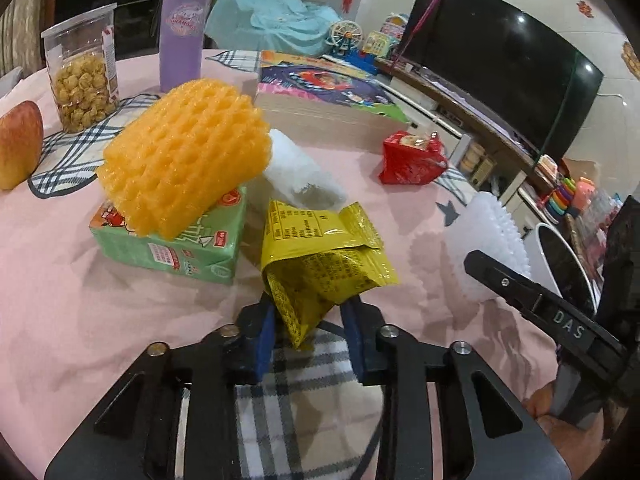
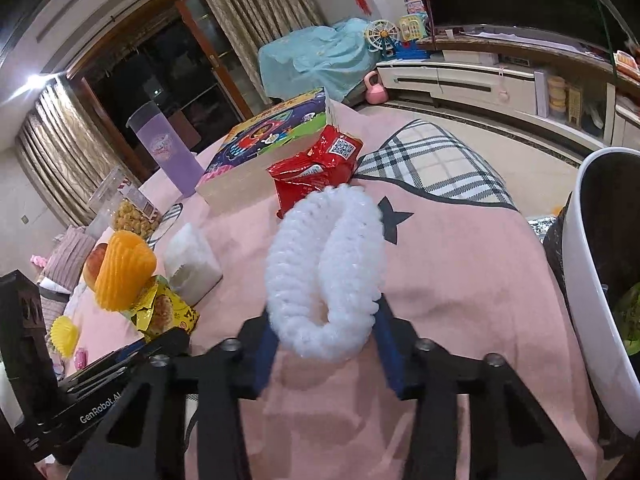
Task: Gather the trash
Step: 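Grasp the yellow chip bag with the left tool while the right tool grasps the white foam net, then carry the yellow chip bag and white foam net over the trash bin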
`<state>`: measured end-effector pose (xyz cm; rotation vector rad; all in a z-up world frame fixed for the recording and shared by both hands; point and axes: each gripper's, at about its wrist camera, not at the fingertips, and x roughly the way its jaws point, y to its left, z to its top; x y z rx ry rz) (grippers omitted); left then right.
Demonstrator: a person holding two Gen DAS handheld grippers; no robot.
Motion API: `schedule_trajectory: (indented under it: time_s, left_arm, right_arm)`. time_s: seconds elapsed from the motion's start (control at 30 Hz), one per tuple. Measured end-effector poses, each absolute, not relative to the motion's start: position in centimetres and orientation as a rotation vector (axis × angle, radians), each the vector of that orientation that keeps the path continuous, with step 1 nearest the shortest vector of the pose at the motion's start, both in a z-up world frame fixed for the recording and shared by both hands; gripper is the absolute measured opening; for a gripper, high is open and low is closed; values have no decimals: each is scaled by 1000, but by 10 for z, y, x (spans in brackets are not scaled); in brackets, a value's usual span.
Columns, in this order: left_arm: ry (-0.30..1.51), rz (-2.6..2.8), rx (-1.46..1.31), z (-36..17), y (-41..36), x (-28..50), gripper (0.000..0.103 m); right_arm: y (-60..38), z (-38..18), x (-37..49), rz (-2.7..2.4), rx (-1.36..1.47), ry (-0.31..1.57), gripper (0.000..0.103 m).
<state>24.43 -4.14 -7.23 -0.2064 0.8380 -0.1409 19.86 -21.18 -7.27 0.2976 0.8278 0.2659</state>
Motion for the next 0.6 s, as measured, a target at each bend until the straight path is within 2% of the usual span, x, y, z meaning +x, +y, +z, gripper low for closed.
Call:
schedule_trajectory:
  time_s: [0.07, 0.6]
  left_arm:
    - [842, -156, -208, -72, -43, 239, 23]
    - [857, -268, -192, -64, -82, 192, 22]
  right_arm:
    - [-213, -72, 195, 269, 300, 823, 39]
    - [-236, -58, 140, 280, 349, 788, 39]
